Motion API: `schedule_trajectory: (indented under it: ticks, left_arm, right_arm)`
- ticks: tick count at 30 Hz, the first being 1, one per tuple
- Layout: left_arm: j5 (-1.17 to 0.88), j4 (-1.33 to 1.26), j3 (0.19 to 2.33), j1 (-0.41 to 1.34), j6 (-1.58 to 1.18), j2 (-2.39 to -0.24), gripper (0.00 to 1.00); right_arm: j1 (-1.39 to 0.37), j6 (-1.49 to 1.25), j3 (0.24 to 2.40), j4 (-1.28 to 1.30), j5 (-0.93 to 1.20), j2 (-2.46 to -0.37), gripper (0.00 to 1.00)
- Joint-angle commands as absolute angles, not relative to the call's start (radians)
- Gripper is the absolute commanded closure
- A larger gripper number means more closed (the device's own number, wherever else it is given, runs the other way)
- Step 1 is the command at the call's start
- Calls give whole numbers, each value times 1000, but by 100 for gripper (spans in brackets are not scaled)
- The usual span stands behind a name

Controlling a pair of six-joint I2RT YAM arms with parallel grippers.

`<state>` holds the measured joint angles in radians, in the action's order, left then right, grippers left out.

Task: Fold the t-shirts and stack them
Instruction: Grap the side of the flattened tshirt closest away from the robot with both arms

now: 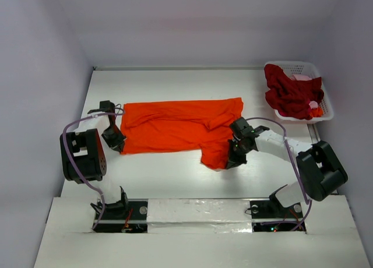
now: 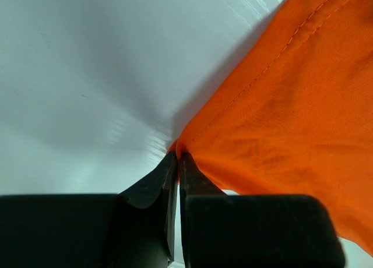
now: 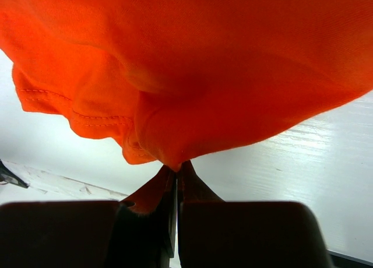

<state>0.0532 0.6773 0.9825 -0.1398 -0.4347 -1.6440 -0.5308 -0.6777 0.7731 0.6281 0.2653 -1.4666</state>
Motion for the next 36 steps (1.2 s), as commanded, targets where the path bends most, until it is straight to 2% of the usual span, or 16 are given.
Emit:
schedule_trajectory:
  ticks: [1,27,36]
  left_arm:
    - [55,709,1032,-146,-426,-1623,100]
    - [6,742,1203,-155,-416,-1652,100]
    - [5,755,1242,-155,-420,-1658,100]
  right_arm:
    - [-538,-690,828,635,224,-1430,100]
    - [-477,-776,1025,790,83,-1333,100]
    - [-400,-733,1066,813,81,-1381,100]
